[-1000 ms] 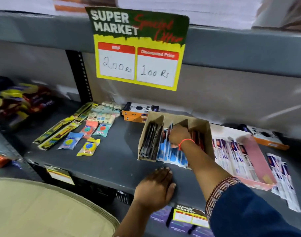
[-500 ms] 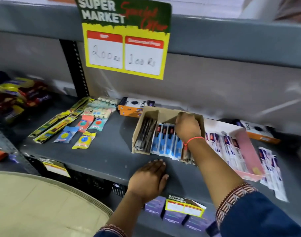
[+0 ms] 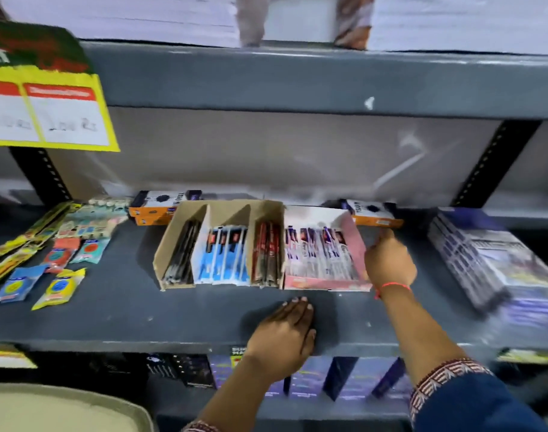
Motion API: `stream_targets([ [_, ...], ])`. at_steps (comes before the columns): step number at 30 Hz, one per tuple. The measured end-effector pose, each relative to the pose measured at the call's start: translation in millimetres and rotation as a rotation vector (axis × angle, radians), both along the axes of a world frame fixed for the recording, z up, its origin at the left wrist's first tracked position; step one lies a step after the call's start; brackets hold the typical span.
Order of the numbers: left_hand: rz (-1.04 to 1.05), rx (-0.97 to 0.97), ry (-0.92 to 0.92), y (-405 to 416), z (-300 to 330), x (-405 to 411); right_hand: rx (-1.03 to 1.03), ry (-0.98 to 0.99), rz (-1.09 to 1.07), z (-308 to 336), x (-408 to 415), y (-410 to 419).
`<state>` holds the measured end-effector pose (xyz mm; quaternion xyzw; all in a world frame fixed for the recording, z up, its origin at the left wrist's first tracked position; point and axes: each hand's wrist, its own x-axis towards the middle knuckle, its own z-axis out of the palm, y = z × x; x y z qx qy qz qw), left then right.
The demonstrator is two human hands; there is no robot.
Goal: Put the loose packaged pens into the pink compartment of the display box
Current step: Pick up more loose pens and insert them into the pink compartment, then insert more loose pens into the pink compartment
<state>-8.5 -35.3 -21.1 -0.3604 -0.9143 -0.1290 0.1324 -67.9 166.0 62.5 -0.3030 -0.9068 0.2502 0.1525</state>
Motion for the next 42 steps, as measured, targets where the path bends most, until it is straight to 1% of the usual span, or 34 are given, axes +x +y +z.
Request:
stream_targets([
  [3, -0.057, -0.063, -0.073, 28.3, 2.4, -5.0, -0.009, -0.151, -0.008, -18.0, 12.1, 30.0],
  [5, -0.065, -0.103, -0.103, 39.1, 2.7, -11.9, -0.054, -0.218, -0.013, -28.1, 14.7, 41.3],
  [9, -0.077, -0.126, -0.094, 51.3, 0.3, -21.3, -0.207, -0.247, 0.005, -31.5, 8.5, 62.7],
  [12, -0.060, -0.129, -0.062, 50.1, -6.2, -24.0, -0.281, -0.280, 0.033, -30.2, 0.6, 73.2],
  [15, -0.046, -0.141, -0.073, 49.3, -7.5, -22.5, -0.364, -0.278, 0.022, -30.7, -5.1, 77.5],
  [18, -0.052, -0.132, -0.077, 49.8, -3.4, -20.7, -0.490, -0.279, 0.030, -32.8, -7.7, 81.7],
  [22, -0.029, -0.143, -0.088, 51.2, -4.5, -20.9, -0.661, -0.199, 0.099, -27.5, -4.2, 87.7],
  [25, -0.050, -0.129, -0.058, 51.3, 2.9, -16.7, -0.845, -0.052, 0.152, -26.8, 9.6, 87.6],
  [27, -0.035, -0.111, -0.009, 52.2, 3.6, -15.9, -1.019, 0.061, 0.197, -26.1, 21.2, 85.9],
  [29, -0.025, -0.112, -0.018, 52.4, 2.1, -16.1, -1.121, 0.119, 0.261, -23.6, 32.1, 82.8],
  [32, -0.011, -0.124, -0.102, 52.4, -2.6, -19.4, -1.167, 0.134, 0.324, -21.3, 40.7, 79.0],
  [36, 0.003, -0.115, -0.127, 51.7, -5.3, -20.2, -1.182, 0.121, 0.355, -18.3, 40.2, 74.0],
  [40, 0.029, -0.147, -0.118, 50.4, -7.6, -20.9, -1.153, 0.109, 0.383, -14.1, 35.3, 68.4],
  [42, 0.036, -0.147, -0.122, 51.9, -7.8, -20.8, -1.106, 0.109, 0.402, -10.0, 30.5, 62.2],
])
